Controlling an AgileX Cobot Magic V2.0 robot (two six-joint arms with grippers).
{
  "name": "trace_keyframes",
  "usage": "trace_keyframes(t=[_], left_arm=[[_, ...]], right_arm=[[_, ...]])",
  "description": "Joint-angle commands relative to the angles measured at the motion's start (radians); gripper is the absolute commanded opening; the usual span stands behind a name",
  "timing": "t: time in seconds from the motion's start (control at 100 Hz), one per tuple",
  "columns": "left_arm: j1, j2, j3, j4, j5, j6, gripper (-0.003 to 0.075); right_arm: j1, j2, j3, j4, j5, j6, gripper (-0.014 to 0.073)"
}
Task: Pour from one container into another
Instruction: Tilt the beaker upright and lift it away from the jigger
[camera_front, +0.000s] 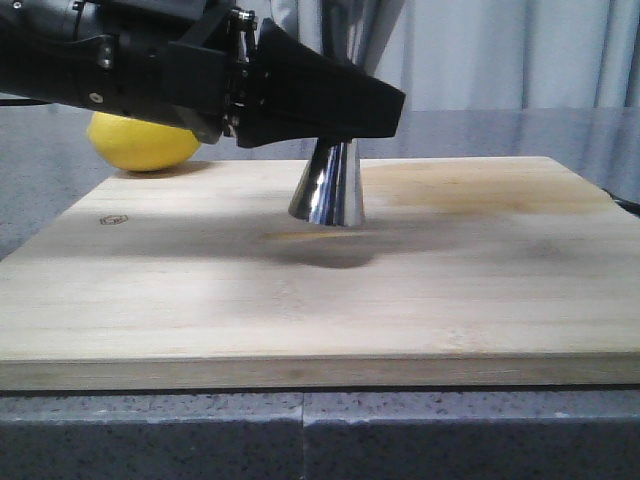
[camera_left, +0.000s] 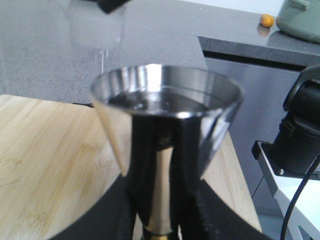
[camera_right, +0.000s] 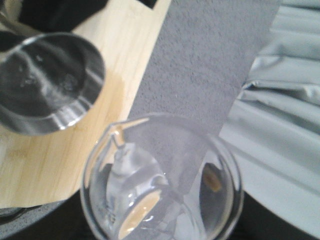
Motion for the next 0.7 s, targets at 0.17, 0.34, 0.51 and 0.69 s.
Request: trace_keyframes(t=[0.17, 0.34, 0.51, 0.69], left_arm=[[-0.008, -0.052, -0.027, -0.066, 0.114, -0.003, -0.0019], [-0.008, -0.052, -0.027, -0.066, 0.114, -0.003, -0.0019], [-0.008, -0.052, -0.027, -0.066, 0.114, -0.003, -0.0019], [-0.008, -0.052, -0.027, -0.066, 0.114, -0.003, -0.0019]], right_arm=[[-0.048, -0.03, -0.037, -0.067, -0.036, 0.143, 0.0197], [-0.095, -0.03, -0.037, -0.002, -0.074, 0.204, 0.0195], [-0.132, -0.03, -0.037, 0.05, -0.106, 0.225, 0.0195], [-0.178, -0.03, -0.037, 0.104, -0.164, 0.268, 0.0195]])
